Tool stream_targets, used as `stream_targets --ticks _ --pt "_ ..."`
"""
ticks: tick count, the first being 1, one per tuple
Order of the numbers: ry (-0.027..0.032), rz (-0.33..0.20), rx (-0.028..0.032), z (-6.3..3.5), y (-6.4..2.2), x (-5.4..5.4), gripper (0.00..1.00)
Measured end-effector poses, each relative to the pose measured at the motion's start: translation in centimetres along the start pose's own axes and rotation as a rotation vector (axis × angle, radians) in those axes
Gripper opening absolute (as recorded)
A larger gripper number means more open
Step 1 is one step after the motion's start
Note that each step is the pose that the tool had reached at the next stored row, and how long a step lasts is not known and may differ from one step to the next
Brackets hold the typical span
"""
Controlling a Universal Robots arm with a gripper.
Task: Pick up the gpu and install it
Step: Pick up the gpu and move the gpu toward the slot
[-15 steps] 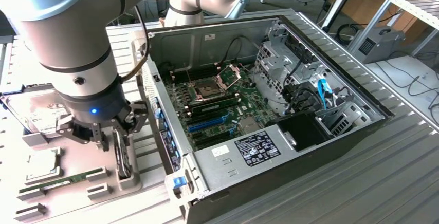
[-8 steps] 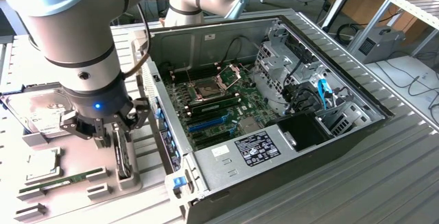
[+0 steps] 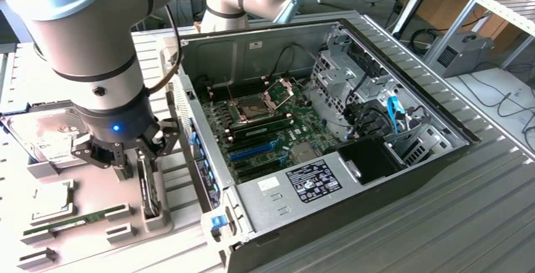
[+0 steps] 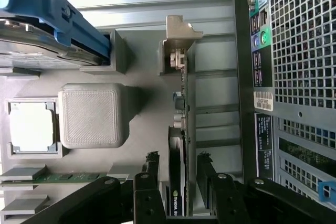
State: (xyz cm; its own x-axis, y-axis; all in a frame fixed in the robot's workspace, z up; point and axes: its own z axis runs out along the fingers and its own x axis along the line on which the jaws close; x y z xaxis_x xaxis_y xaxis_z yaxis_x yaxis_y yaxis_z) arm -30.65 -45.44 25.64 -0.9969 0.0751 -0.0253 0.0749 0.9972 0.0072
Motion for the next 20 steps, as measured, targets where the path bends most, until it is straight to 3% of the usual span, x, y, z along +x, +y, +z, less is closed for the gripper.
stream_targets --ticks 20 --pt "0.0001 0.000 0.0001 1.26 0.44 0.1 0.42"
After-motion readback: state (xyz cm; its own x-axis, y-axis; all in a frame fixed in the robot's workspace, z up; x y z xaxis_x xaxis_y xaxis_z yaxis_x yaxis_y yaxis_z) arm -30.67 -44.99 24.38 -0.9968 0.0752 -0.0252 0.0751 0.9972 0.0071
